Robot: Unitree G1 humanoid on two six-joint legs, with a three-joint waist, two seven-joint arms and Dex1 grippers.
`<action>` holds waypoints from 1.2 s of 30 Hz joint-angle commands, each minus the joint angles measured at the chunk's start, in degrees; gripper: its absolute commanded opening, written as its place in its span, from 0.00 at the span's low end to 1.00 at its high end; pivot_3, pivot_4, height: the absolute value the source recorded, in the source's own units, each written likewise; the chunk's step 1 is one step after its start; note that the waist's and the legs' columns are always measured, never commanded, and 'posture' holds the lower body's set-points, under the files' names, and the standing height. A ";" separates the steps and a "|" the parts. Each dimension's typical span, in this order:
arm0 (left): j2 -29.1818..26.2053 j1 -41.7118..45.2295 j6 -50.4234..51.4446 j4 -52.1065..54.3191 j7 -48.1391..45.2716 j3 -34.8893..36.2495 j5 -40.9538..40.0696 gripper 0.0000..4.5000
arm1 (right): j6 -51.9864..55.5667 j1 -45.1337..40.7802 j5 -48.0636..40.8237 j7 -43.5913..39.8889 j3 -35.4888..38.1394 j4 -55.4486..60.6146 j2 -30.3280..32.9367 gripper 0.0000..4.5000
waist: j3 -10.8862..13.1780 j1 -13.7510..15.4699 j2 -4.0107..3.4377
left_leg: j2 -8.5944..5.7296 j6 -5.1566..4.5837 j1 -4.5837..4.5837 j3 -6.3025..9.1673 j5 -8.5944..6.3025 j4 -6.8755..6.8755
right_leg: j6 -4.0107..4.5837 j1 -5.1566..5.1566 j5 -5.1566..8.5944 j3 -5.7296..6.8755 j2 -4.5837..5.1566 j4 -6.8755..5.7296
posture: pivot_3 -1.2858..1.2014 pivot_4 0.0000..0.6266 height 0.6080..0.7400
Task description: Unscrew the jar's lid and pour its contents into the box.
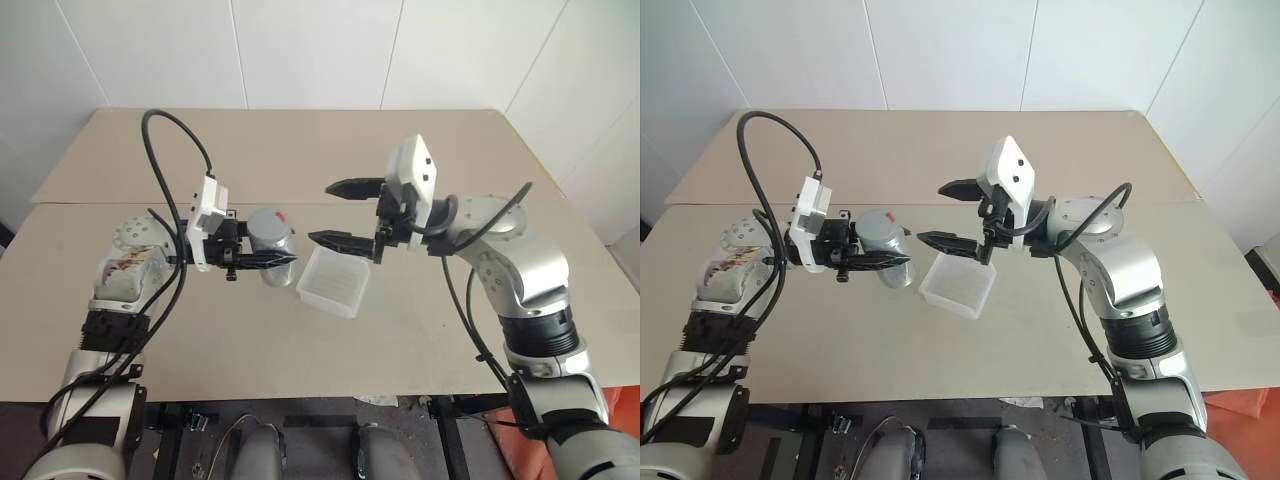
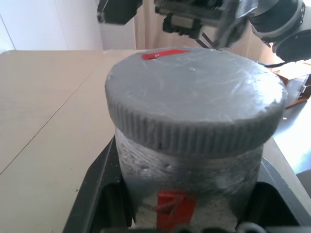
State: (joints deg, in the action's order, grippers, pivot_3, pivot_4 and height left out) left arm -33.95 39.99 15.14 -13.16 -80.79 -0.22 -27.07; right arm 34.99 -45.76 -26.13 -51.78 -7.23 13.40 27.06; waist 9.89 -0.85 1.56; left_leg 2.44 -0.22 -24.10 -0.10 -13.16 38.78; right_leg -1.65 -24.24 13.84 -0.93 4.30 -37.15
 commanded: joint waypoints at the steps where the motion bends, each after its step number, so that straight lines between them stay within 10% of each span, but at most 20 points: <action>1: 1.21 2.36 -1.25 -0.42 0.12 -0.25 0.19 0.44 | 1.02 -2.06 -0.94 2.20 -0.68 3.64 -2.17 0.99 | 0.00 0.00 0.00 | 0.00 0.00 0.01 0.00 0.00 0.00 | 0.00 0.00 0.00 0.00 0.00 0.00 | 0.52 0.24 1.00; 18: 3.42 3.84 -2.02 -1.61 -0.47 -0.85 0.51 0.44 | -1.60 -9.54 6.69 5.39 -6.46 -8.16 -11.16 0.99 | 0.00 -0.01 0.00 | 0.00 0.00 -0.01 0.00 0.00 -0.02 | 0.00 -0.02 0.00 0.01 -0.01 -0.04 | 0.52 0.24 1.00; 36: 0.83 2.28 -0.39 0.04 -2.04 0.53 -1.17 0.44 | -2.82 -6.59 4.28 2.46 -0.90 -10.02 -5.42 0.99 | 0.00 0.01 0.00 | 0.00 0.00 -0.01 0.00 0.00 -0.02 | 0.00 -0.02 0.00 0.01 -0.01 -0.03 | 0.52 0.24 1.00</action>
State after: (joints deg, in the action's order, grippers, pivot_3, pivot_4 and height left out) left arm -32.11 42.28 15.16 -16.06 -80.80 -1.06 -26.37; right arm 33.76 -52.53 -22.29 -50.56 -12.99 3.42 19.44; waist 9.89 -0.84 1.56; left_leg 2.44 -0.22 -24.11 -0.10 -13.15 38.76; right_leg -1.65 -24.26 13.84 -0.93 4.30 -37.17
